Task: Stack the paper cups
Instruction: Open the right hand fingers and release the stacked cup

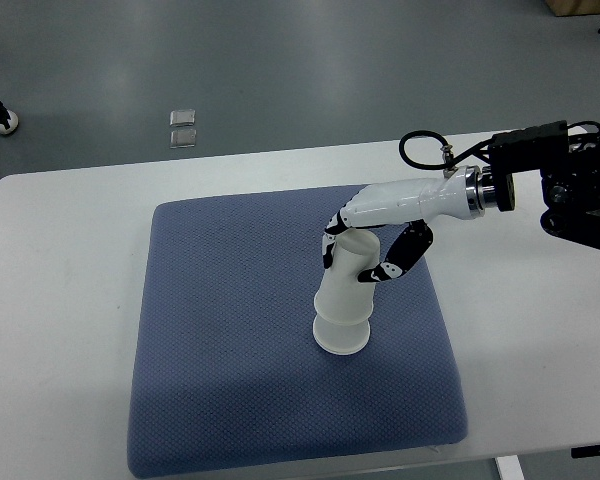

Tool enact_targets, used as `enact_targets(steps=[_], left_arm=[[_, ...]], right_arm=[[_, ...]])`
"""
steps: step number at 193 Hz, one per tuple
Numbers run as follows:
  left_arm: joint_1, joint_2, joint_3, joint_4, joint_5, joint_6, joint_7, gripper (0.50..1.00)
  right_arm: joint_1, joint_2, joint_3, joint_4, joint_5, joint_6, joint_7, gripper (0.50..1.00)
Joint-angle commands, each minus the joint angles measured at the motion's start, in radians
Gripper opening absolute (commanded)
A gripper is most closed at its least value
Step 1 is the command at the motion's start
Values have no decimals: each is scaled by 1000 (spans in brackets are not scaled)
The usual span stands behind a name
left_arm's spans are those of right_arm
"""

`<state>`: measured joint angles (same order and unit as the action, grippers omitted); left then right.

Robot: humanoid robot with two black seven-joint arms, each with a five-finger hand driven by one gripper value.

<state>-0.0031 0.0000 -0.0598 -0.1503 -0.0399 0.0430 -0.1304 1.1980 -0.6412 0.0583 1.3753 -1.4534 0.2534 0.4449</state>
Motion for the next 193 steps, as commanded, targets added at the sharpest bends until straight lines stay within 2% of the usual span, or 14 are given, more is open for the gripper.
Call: enact_targets(steps=[1,22,37,51,57,63,151,193], left_arm=[[0,0,0,0,-2,0,0,1000],[0,0,0,0,0,0,0,1000],[0,0,0,0,0,0,0,1000],[0,0,0,0,0,0,0,1000],[0,0,0,0,0,0,0,1000],[0,0,0,0,0,0,0,1000],[0,0,0,0,0,0,0,1000],[0,0,0,0,0,0,0,1000]], right_arm=[[-6,5,0,-12,-16,-14,0,607],[-6,6,0,-21,-16,-19,-2,619],[-6,3,2,-21,-15,-19,-3,664],[-8,3,2,-21,-8,-17,-5,772],[-8,3,2,-22,-5,-19,-5,870],[-8,3,2,-22,-4,-17,-2,911],[-9,-2,3,-25,-2,-8,0,915],[-11,5,26,-157,15,-9,-3,915]])
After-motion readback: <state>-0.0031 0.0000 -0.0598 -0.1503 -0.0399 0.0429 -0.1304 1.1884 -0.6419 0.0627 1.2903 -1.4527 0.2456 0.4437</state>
